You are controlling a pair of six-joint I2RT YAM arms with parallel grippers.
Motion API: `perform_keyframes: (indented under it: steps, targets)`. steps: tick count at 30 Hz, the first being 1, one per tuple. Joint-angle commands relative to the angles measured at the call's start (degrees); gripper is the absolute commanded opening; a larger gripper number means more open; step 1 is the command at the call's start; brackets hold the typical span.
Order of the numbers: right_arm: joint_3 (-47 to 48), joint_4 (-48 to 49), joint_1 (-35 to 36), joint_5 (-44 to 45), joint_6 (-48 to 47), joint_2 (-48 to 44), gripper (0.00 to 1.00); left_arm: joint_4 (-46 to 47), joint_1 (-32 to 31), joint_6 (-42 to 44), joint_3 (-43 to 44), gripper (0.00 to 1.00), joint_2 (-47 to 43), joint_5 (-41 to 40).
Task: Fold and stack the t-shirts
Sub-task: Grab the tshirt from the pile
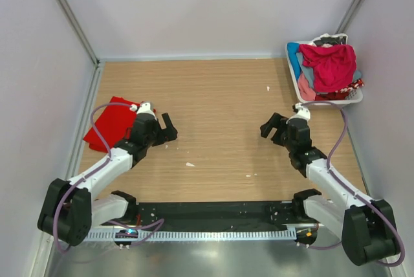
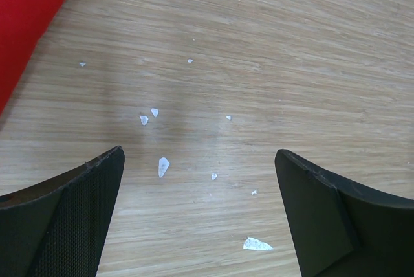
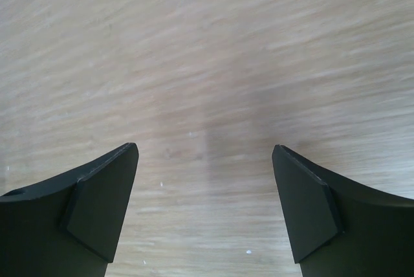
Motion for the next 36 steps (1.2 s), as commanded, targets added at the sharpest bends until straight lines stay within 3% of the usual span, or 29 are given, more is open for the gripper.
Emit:
perform_keyframes:
  steps: [1, 6, 12, 17, 20, 25, 28, 30, 31, 32, 35, 36]
  targets:
    - [11.8, -5.8, 0.0, 12.0, 0.6, 1.6, 0.91, 2.3, -0.1, 1.3, -0.2, 1.00, -1.7, 1.4]
    - [34.8, -18.8, -4.1, 21.7, 1.0, 16.7, 0.97, 2.5, -0.1, 1.4, -0.7, 1.00, -1.8, 3.0]
    - [55.2, -21.0, -12.2, 26.3, 3.6, 32.2, 0.96, 3.0, -0.1, 1.4, -0.8, 1.00, -1.2, 3.4]
    - [68.6, -23.4, -14.7, 38.8, 5.3, 47.8, 0.97, 3.0, -0.2, 1.1, -0.6, 1.00, -0.8, 3.9]
    - [83.3, -29.0, -16.7, 39.9, 5.2, 56.3, 0.97, 3.1, -0.2, 0.9, -0.5, 1.00, -0.2, 4.2]
    - [90.3, -32.1, -18.8, 43.6, 7.7, 63.1, 0.94, 3.1, -0.1, 0.7, 0.0, 1.00, 1.3, 4.8]
    - [89.8, -32.0, -19.8, 43.9, 9.4, 65.1, 0.86, 3.1, -0.1, 0.7, 0.1, 1.00, 1.3, 5.0]
    - [92.0, -34.4, -19.8, 44.2, 11.2, 66.8, 0.77, 3.1, -0.2, 0.6, 0.0, 1.00, 1.3, 5.2]
    - [92.2, -35.3, -19.8, 44.0, 11.4, 66.4, 0.55, 3.3, -0.1, 0.1, -0.1, 1.00, 1.6, 5.2]
    - [90.9, -35.2, -19.8, 44.3, 11.8, 65.4, 0.41, 3.4, -0.1, 0.0, -0.1, 1.00, 2.1, 5.4]
    - [80.8, -25.0, -18.0, 48.0, 9.7, 56.2, 0.09, 3.1, -0.1, 0.2, 0.6, 1.00, 3.5, 5.8]
    - [78.4, -21.1, -16.9, 48.3, 7.6, 53.4, 0.07, 3.0, -0.1, 0.2, 0.7, 1.00, 3.5, 5.9]
